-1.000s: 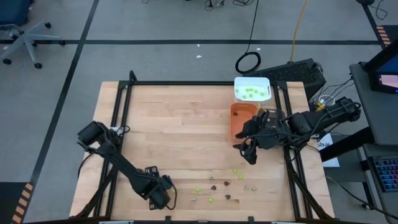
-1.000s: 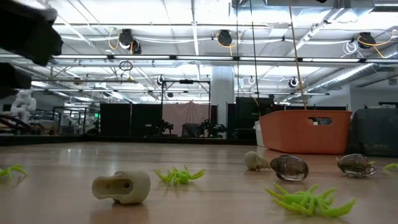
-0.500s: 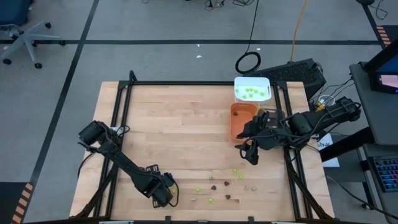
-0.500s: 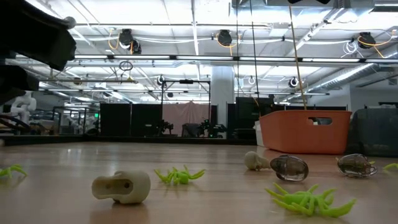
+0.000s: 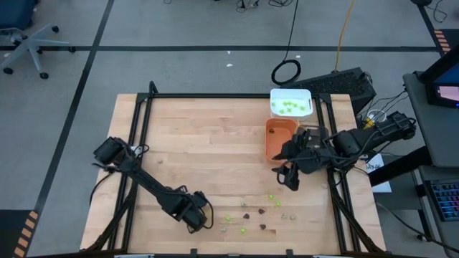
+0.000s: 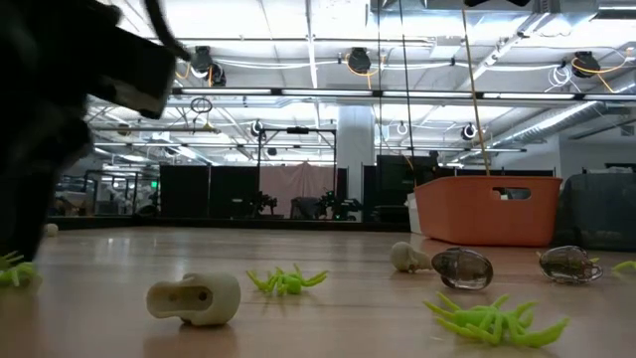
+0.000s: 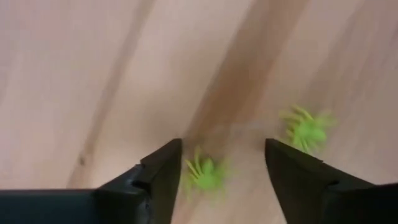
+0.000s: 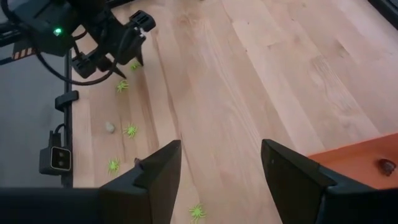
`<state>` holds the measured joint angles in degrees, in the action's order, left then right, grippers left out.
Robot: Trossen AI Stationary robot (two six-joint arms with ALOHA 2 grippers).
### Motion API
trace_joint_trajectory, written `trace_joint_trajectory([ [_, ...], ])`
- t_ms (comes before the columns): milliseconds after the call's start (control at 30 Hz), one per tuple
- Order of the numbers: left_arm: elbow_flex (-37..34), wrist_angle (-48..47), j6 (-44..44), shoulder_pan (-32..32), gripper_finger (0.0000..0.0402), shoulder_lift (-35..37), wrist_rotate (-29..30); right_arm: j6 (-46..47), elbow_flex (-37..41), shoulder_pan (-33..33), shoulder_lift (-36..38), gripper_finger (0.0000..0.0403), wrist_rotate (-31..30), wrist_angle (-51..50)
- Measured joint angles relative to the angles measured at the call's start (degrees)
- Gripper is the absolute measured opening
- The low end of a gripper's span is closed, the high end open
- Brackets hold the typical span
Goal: Sort Halloween decoration
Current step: Put the green spider toy into the white bin
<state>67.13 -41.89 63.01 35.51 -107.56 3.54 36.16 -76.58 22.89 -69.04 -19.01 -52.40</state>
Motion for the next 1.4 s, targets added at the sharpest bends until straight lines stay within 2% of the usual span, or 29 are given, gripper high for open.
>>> trace_joint_trajectory([
  [100,0.2,-0.2,-0.3,-0.4,0.0174,-1.0,0.8,0.4,0.0,0.4,0.0,0.0205,0.0,-0.4],
  [233,0.3,2.1,0.0,-0.3,0.0089,-3.4,0.2,1.1,0.0,0.9,0.0,0.0205,0.0,-0.3],
  [367,0.4,4.5,3.7,-0.3,0.0013,-4.0,-0.8,3.1,0.0,1.9,0.0,0.0205,-0.2,-0.3],
  [867,6.9,-1.7,4.2,-0.7,0.0001,-4.3,-0.8,5.0,0.3,3.1,-0.5,0.0205,-3.3,-0.7],
  [1200,10.0,-1.9,7.2,-0.8,0.0001,-4.1,-6.0,7.7,0.4,3.1,-0.5,0.0205,-3.8,0.1],
  [1300,10.3,-1.3,6.2,-1.0,0.0001,-3.5,-9.5,7.4,0.4,3.1,-0.5,0.0205,-3.8,0.6],
  [1400,10.3,-0.4,3.9,-0.3,0.0001,-2.0,-9.4,7.0,0.4,3.1,-0.5,0.0205,-3.8,0.7],
])
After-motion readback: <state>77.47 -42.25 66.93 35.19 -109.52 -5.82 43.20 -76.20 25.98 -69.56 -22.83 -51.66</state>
